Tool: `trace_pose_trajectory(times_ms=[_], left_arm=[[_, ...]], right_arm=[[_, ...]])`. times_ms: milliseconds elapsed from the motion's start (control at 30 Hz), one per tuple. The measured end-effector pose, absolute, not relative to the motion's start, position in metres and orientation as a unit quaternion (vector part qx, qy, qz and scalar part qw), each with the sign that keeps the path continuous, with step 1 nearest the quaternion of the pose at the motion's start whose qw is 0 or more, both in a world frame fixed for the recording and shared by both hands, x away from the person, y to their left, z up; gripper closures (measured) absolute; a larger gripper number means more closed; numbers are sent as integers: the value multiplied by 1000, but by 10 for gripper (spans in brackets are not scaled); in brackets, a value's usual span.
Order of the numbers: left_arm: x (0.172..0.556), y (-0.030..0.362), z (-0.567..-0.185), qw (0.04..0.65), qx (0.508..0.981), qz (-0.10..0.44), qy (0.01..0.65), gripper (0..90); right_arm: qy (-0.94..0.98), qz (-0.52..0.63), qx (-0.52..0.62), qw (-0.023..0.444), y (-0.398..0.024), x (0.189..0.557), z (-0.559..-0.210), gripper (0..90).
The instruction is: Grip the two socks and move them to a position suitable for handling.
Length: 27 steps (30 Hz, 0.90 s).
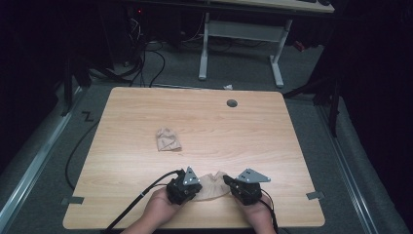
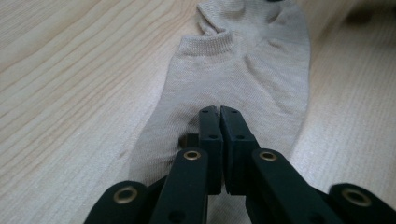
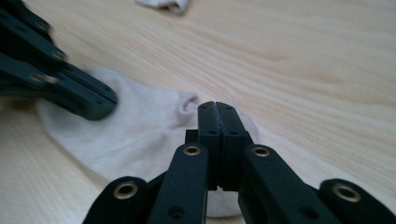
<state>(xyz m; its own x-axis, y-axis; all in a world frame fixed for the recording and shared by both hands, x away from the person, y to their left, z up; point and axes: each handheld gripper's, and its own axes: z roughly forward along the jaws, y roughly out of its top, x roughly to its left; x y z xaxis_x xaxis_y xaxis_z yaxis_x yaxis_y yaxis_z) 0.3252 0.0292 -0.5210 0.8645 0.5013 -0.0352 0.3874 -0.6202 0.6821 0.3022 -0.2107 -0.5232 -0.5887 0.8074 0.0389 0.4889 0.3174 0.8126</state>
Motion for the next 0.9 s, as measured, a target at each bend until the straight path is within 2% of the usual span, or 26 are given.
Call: trace_pose_trajectory(times_ms=[233, 533, 900], left_arm=[[328, 42, -523, 368, 888, 80, 264, 876], [328, 75, -525, 377, 873, 81, 298, 875], [317, 93, -528, 392, 862, 81, 312, 860]], right_arm=[[813, 361, 417, 187, -205, 308, -531, 900], [829, 368, 387, 169, -196, 301, -530, 900], [840, 374, 359, 160, -185, 295, -530, 900]])
